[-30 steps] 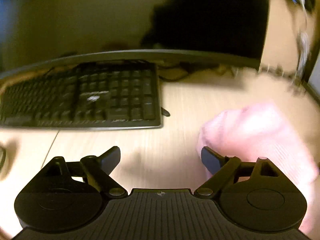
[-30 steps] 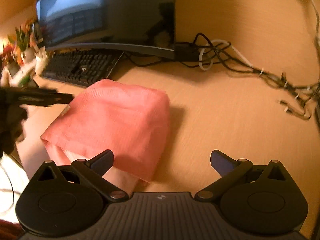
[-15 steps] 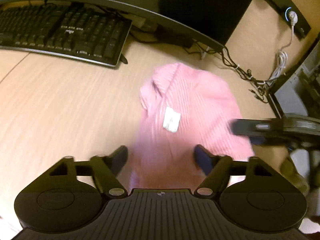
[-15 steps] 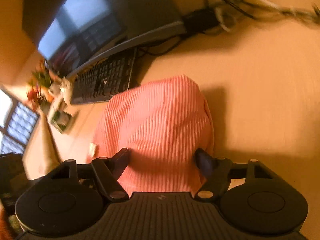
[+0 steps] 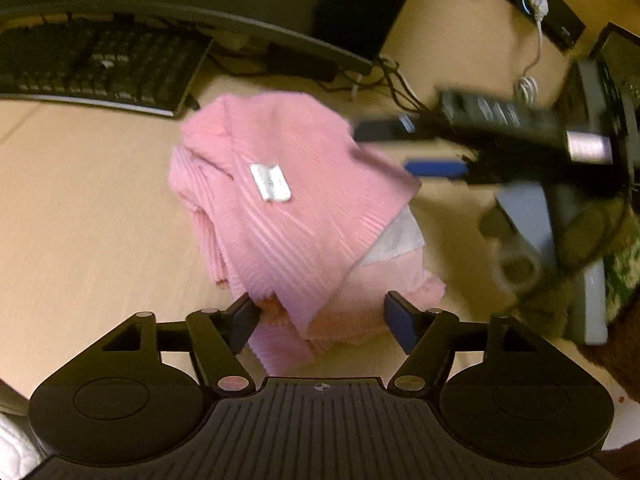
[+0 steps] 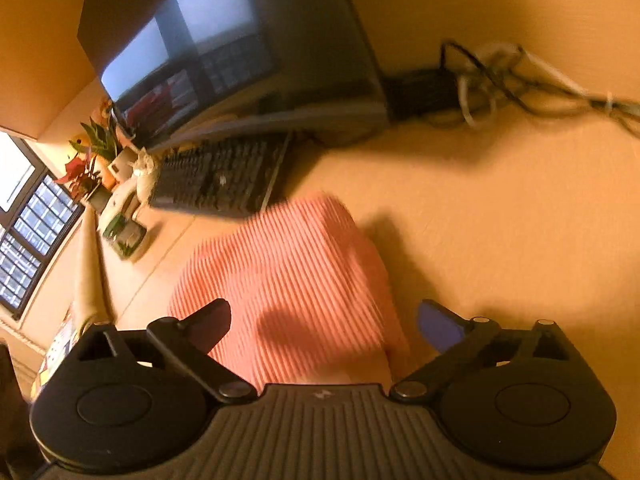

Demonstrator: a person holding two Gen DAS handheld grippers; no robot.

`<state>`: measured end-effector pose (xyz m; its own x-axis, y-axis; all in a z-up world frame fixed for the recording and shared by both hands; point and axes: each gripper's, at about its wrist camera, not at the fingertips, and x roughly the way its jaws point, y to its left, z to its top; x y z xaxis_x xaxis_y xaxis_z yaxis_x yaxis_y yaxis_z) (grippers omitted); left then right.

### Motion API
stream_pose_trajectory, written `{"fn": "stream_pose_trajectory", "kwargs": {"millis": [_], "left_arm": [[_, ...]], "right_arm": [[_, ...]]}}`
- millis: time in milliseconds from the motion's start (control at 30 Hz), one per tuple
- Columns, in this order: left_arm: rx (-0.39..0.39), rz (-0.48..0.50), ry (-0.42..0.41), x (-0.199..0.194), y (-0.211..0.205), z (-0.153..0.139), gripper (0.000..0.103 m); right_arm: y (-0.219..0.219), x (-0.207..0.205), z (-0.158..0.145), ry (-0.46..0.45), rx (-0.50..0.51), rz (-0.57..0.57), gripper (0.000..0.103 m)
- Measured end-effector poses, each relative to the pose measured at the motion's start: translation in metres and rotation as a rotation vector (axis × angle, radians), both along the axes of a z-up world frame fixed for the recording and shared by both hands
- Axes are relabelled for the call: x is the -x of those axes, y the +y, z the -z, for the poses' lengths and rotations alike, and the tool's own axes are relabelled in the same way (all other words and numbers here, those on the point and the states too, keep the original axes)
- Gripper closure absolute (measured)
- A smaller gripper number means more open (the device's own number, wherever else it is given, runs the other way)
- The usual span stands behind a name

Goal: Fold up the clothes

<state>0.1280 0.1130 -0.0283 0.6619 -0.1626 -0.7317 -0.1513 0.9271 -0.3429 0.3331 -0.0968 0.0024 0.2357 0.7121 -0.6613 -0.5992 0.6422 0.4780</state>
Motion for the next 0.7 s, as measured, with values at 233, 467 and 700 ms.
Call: {"fn": "stream_pose_trajectory", "kwargs": {"millis": [233,467,700], "left_arm": [[0.078,-0.119,-0.033,0.003,0.026,-0.01,0.008],[0.173,-0.135,0.007,-0.011,0.051,0.015,0.024],[0.11,-0.213,-0.033,-0.026,0.105,0.016,0.027]], "right_arm": [[-0.019,0.027,0.024,0.044,0.008,-0.064,0.01],[0.043,0.018,0.026,0.002,0.028,-0.115,0.033],[0.096,0.017,0.024,-0.056,0.04,-0.158,0.029]]}}
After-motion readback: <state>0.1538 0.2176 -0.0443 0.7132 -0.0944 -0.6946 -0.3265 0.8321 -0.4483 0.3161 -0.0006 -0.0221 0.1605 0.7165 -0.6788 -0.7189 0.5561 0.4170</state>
